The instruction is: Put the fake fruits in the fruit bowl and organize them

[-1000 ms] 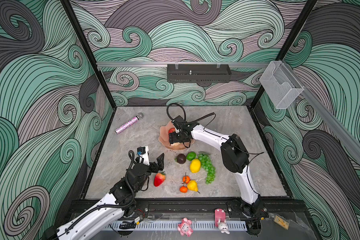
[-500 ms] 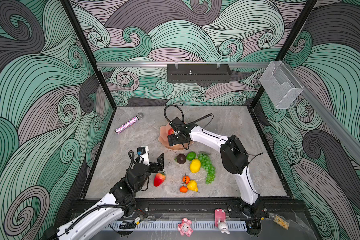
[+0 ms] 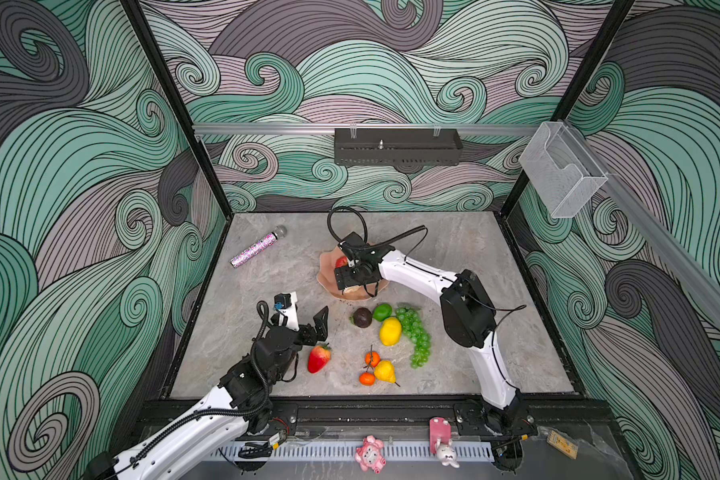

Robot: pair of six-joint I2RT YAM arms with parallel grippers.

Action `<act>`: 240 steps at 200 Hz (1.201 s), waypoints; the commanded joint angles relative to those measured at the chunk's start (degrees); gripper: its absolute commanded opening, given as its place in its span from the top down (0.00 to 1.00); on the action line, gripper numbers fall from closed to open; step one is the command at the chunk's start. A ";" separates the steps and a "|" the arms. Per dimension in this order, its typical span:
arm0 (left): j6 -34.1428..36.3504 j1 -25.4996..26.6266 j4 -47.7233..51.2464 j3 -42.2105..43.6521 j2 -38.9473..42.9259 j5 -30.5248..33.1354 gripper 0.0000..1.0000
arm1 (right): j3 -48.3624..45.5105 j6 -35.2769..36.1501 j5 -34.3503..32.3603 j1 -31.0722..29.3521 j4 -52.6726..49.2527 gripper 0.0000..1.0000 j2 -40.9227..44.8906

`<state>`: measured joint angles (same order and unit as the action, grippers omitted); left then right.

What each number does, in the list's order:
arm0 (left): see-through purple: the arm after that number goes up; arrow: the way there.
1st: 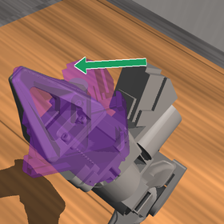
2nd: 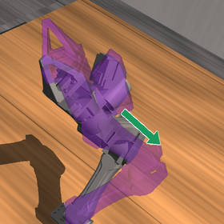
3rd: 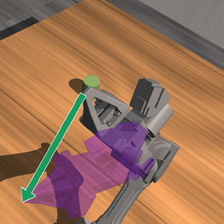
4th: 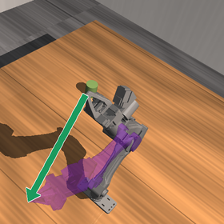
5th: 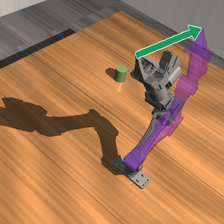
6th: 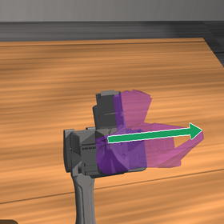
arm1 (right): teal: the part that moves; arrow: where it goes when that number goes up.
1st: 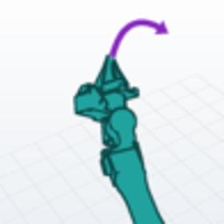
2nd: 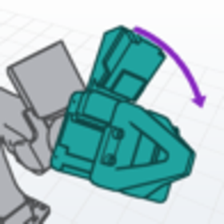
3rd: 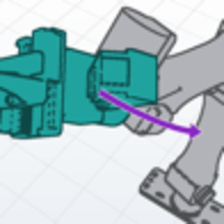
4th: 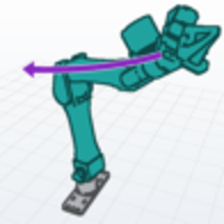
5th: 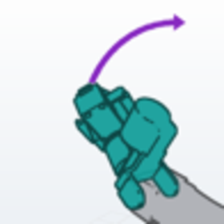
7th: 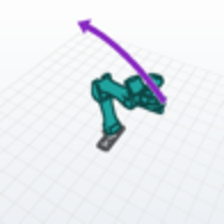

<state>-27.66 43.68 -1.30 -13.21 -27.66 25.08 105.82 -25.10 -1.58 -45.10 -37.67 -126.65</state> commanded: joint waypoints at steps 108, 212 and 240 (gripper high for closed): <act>-0.11 -0.35 -0.92 -0.65 -0.90 0.75 0.01 | 0.84 0.16 3.34 0.97 -0.24 0.24 -2.57; -0.14 -0.35 -0.79 -0.67 -0.81 0.76 0.01 | -1.65 -0.41 4.88 2.15 -0.14 0.24 1.49; -0.20 -0.35 -0.76 -0.67 -0.74 0.71 0.01 | -2.52 -0.44 4.92 2.17 -0.13 0.22 2.95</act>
<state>-27.66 43.68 -1.32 -13.21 -28.40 25.08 104.18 -25.50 3.05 -43.09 -37.52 -127.44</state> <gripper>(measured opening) 0.987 0.773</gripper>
